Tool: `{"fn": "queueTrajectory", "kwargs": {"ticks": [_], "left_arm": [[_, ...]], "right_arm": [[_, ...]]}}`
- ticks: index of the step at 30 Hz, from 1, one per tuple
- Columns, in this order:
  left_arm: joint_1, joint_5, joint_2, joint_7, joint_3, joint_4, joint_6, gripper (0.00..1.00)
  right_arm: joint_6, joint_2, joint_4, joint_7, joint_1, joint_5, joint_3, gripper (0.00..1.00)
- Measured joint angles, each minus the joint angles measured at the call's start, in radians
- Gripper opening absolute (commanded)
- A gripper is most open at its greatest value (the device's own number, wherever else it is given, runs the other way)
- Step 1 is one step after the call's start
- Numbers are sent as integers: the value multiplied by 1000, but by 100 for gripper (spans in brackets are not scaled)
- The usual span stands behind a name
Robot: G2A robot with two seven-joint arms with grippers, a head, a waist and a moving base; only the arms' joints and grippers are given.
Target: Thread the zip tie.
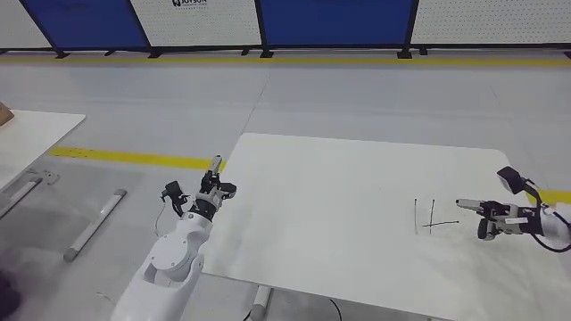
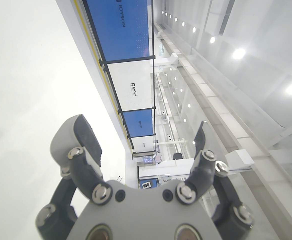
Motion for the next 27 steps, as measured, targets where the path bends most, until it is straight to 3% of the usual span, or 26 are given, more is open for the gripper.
{"fn": "queueTrajectory", "kwargs": {"ticks": [2,13,20,24,27], "left_arm": [[0,0,0,0,0,0,0,100],[0,0,0,0,0,0,0,100],[0,0,0,0,0,0,0,100],[0,0,0,0,0,0,0,100],[0,0,0,0,0,0,0,100]], "right_arm": [[-8,10,30,0,31,9,-49,100],[-7,9,29,0,29,16,-48,100],[-152,7,20,0,23,87,-95,100],[-192,9,51,0,49,92,-122,100],[-193,8,66,0,59,82,-143,100]]}}
